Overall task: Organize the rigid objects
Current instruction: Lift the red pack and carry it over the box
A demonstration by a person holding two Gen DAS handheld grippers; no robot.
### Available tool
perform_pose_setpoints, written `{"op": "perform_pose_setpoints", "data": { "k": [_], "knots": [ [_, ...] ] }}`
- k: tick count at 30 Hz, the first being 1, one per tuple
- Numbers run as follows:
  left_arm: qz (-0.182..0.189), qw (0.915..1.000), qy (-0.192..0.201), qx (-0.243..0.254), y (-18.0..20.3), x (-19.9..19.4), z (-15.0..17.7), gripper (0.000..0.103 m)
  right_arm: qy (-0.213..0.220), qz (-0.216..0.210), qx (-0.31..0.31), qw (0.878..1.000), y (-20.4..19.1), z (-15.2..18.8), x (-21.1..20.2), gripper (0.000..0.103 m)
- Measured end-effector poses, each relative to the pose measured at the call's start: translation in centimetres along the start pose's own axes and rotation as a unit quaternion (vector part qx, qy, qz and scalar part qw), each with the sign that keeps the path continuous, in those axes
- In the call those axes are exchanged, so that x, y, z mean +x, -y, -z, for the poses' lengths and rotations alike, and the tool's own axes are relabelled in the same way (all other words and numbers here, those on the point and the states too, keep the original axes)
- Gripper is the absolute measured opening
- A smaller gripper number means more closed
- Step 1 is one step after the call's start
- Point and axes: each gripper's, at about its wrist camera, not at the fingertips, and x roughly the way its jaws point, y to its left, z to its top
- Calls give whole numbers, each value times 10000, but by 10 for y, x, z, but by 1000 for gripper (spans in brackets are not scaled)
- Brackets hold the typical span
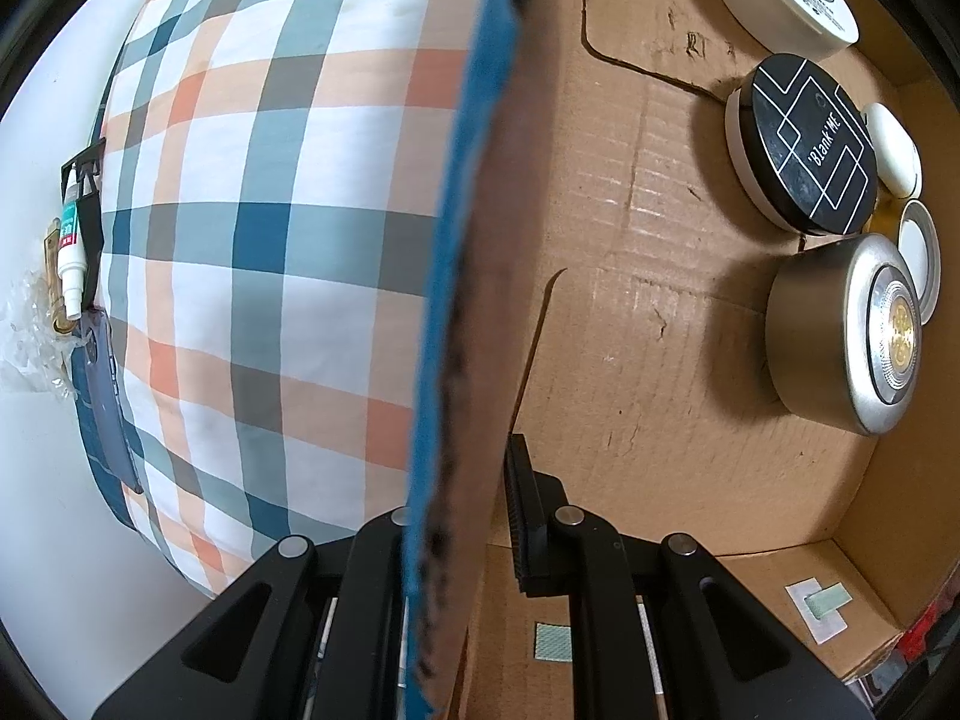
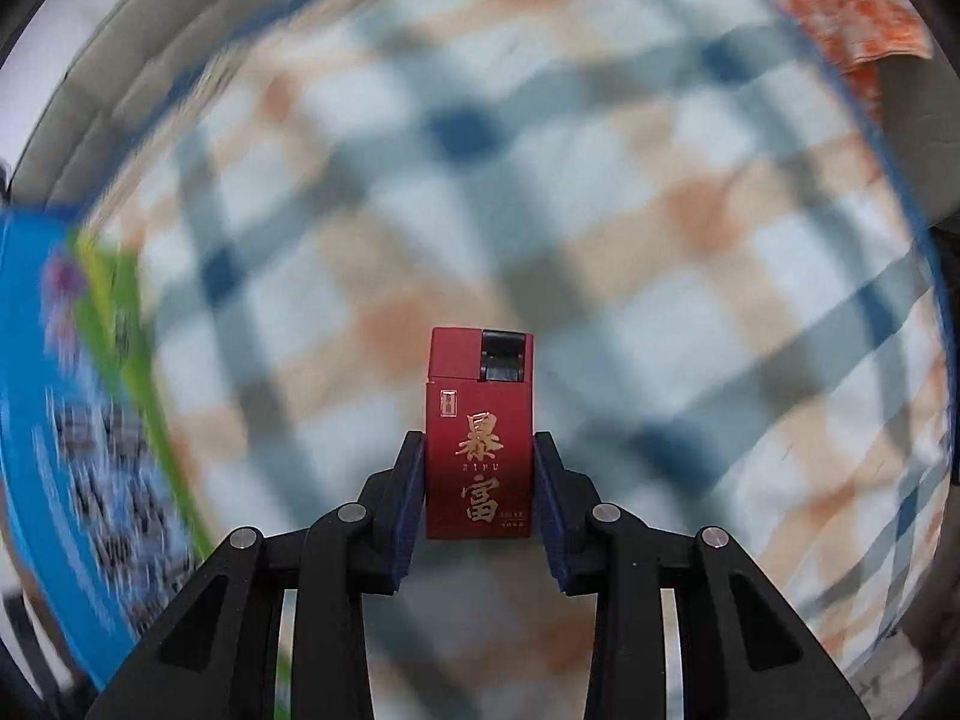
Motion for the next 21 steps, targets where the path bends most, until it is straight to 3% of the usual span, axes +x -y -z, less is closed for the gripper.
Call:
{"op": "perform_pose_setpoints", "data": {
  "k": [2, 3, 4, 6, 9, 10, 12, 16, 21],
  "knots": [
    [1, 10000, 7, 8, 1, 0, 0, 10, -262, 12, -69, 9996, -4, 5, 7, 38],
    [14, 10000, 8, 4, 2, 0, 0, 10, -242, 2, -67, 9997, -4, 5, 6, 44],
    [26, 10000, 7, -1, 1, 0, 0, 10, -211, -6, -72, 9998, -3, 4, 5, 58],
    [39, 10000, -1, 0, 1, 1, 0, 10, -119, 21, -27, 9999, -7, 3, 1, 72],
    [32, 10000, -2, 20, 0, 1, -1, 10, -140, 107, -53, 9998, -12, -5, 5, 68],
    [37, 10000, -3, 20, -1, 1, -1, 10, -189, 180, -96, 9996, -13, -6, 9, 46],
    [58, 10000, -4, 19, -1, 2, -1, 10, -254, 405, -226, 9986, -17, -8, 16, 38],
    [82, 10000, -9, 32, -2, 3, -2, 10, -319, 480, -416, 9975, -31, -1, 11, 37],
    [100, 9999, -32, 20, -5, 4, -3, 10, 12, -111, -521, 9986, -52, 15, -36, 37]
  ]
}}
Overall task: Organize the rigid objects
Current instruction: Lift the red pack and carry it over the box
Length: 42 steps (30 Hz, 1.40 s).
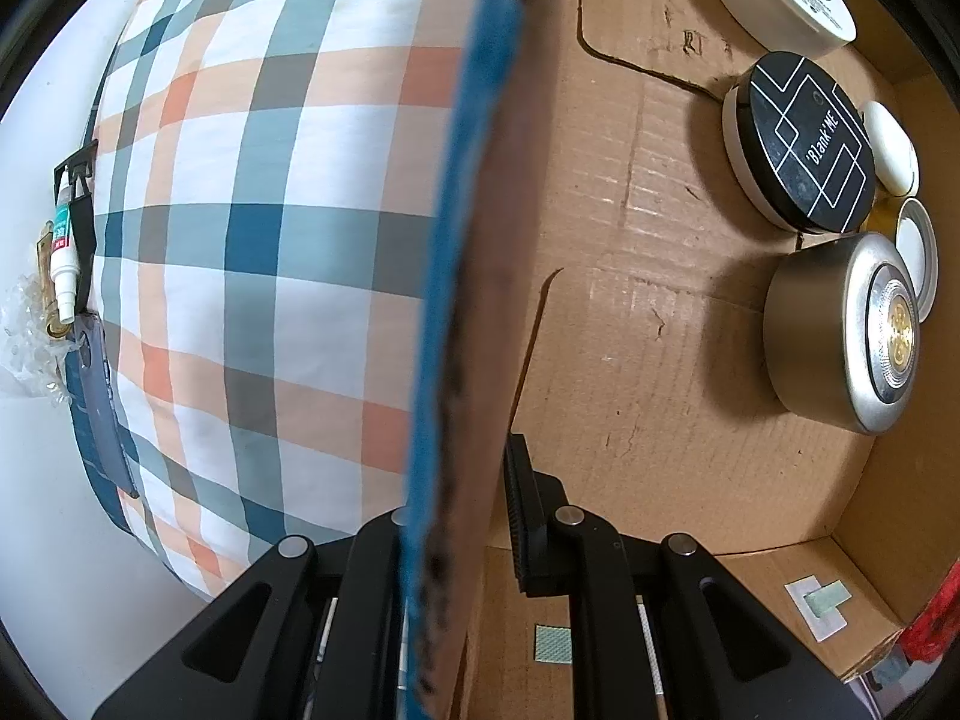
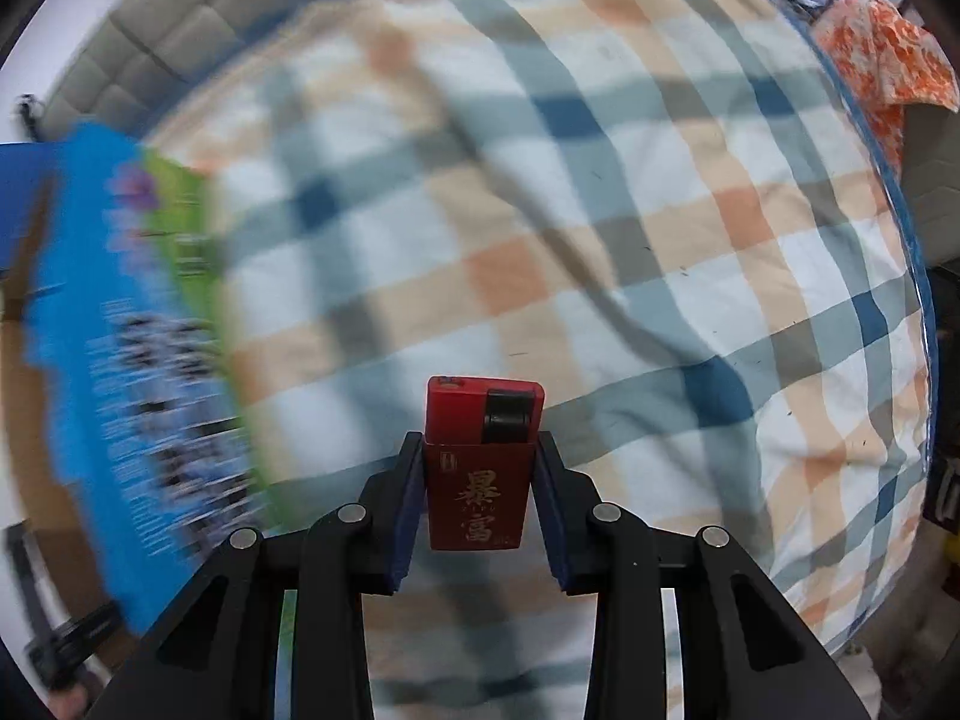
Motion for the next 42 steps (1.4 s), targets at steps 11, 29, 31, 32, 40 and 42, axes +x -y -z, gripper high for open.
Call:
{"op": "perform_pose_setpoints", "data": {
  "k": [11, 29, 31, 32, 40, 42],
  "knots": [
    [-7, 10000, -14, 33, -1, 0, -2, 10, 295, -1212, -1022, 9869, -102, 76, -99, 37],
    [-12, 10000, -3, 64, 5, -2, -1, 10, -24, -652, -1482, 9868, -156, 93, -47, 37],
    [-12, 10000, -5, 62, 5, -2, -1, 10, -45, -583, -1502, 9869, -157, 92, -44, 37],
    [-12, 10000, -7, 61, 6, -2, -1, 10, -50, -558, -1506, 9870, -159, 91, -41, 37],
    [5, 10000, -18, 57, 3, 0, -2, 10, -249, -348, -1562, 9868, -169, 82, -20, 37],
    [4, 10000, -22, 61, 3, 1, -2, 10, -317, -293, -1578, 9865, -171, 81, -14, 37]
  ]
}}
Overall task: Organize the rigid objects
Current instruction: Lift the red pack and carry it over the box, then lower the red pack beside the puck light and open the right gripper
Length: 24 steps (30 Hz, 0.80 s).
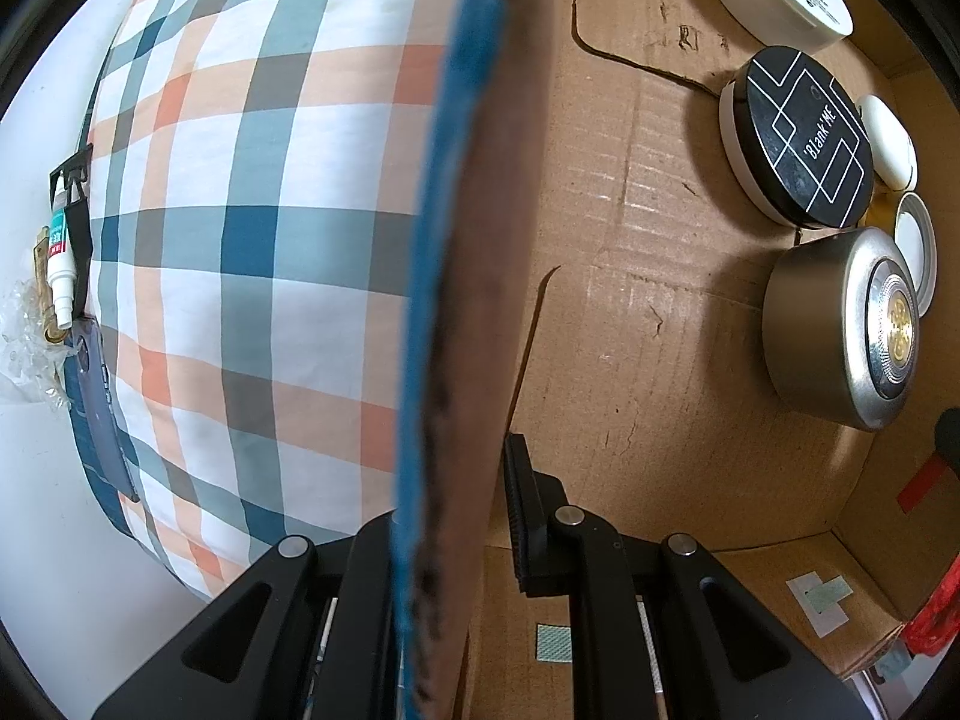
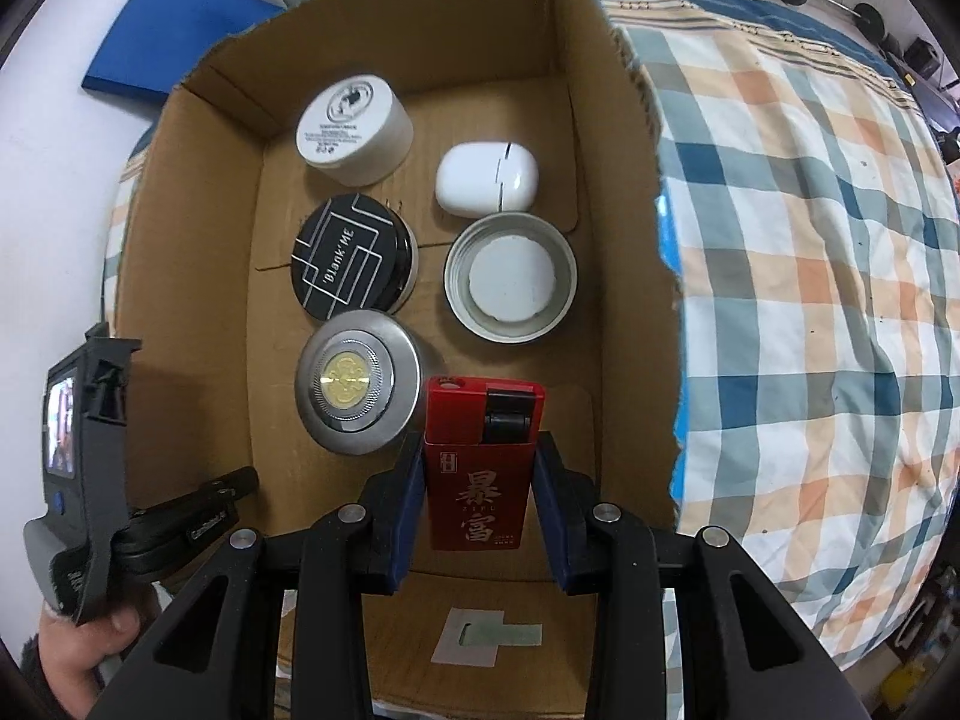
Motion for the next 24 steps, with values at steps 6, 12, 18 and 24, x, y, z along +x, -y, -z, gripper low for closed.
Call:
{"op": "perform_pose_setpoints", "data": {
  "k": [6, 12, 18, 24],
  "knots": [
    [4, 10000, 0, -4, -1, 1, -1, 10, -98, 155, -52, 9998, -3, -3, 8, 37],
    [13, 10000, -2, -11, -1, 1, -1, 10, -226, 293, -92, 9993, -9, -6, 13, 38],
    [10, 10000, -5, -15, -1, 1, -1, 10, -249, 251, 8, 9994, -9, -8, 10, 63],
    [5, 10000, -8, -8, 0, 1, -1, 10, -239, 317, 39, 9992, -7, -7, 3, 73]
  ]
}}
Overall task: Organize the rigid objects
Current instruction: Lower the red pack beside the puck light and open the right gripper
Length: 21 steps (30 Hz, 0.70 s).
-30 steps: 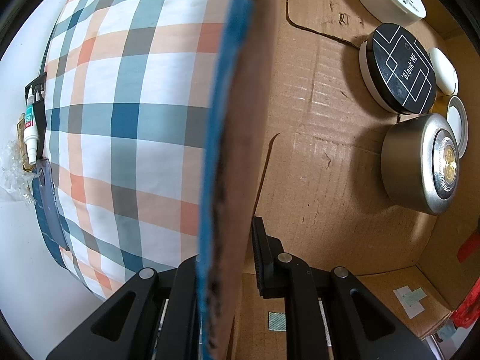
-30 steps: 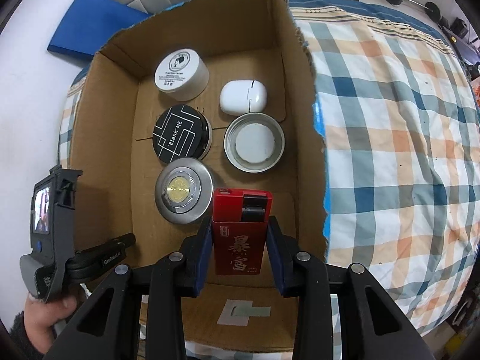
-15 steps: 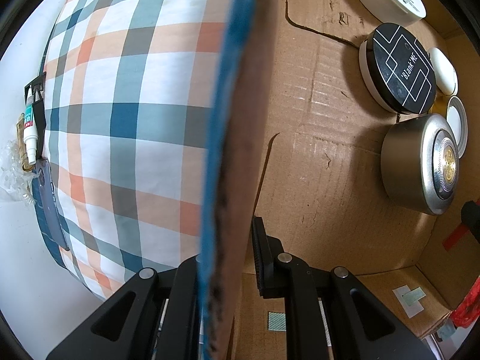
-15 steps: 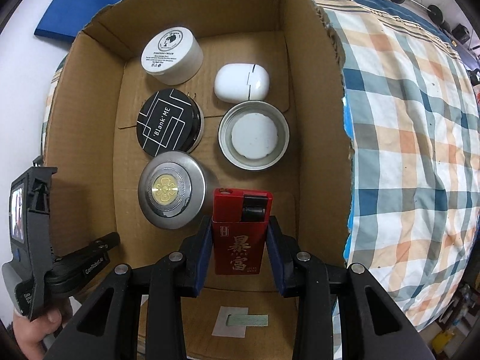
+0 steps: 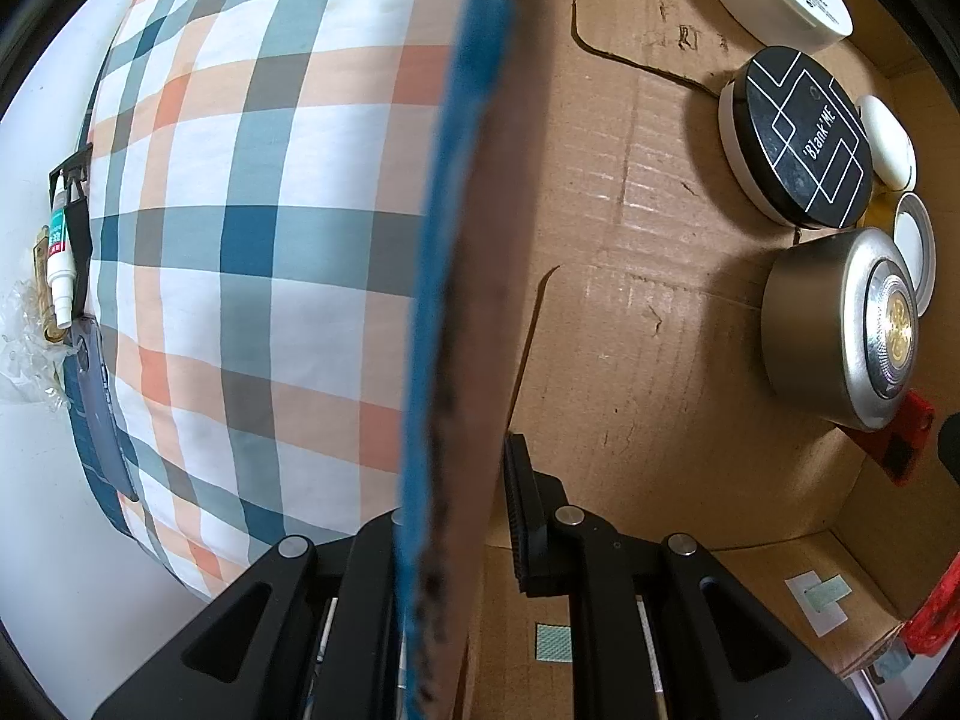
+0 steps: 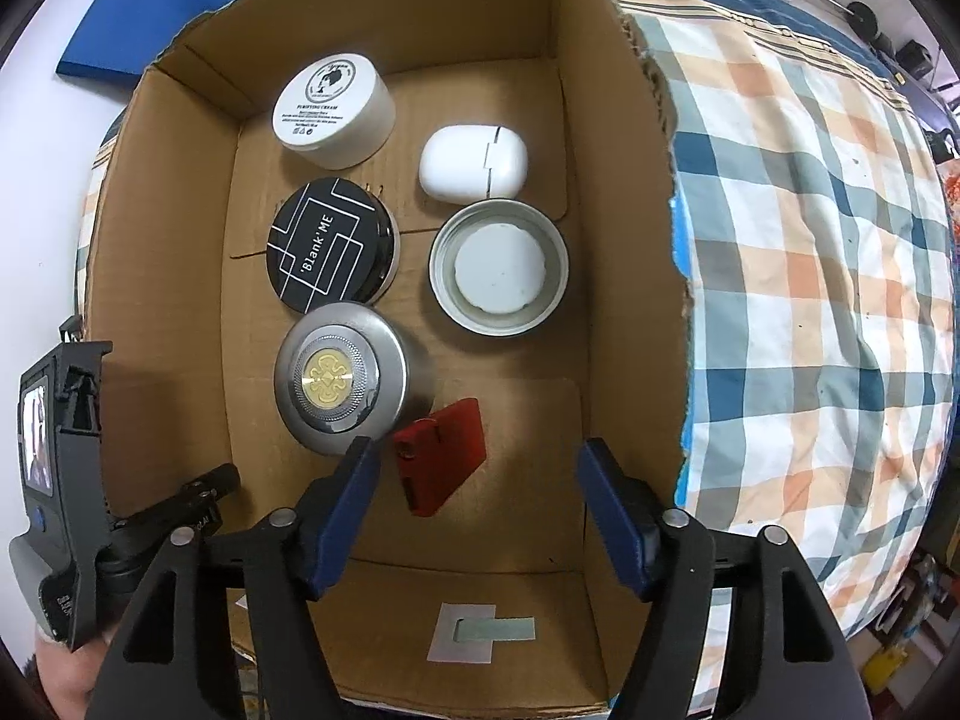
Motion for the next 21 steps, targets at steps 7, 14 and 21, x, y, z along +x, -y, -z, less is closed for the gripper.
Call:
{"op": "perform_pose_setpoints", "data": {
  "k": [7, 14, 21],
  "knots": [
    [-4, 10000, 6, 3, 0, 0, -1, 10, 76, -49, -61, 9999, 0, 2, -13, 81],
    [-7, 10000, 26, 7, 1, -1, 0, 10, 381, 207, -317, 9986, -14, 11, -30, 102],
    [-33, 10000, 90, 14, 0, -6, 4, 12, 551, 252, -286, 9978, -14, 12, -46, 102]
  ]
}}
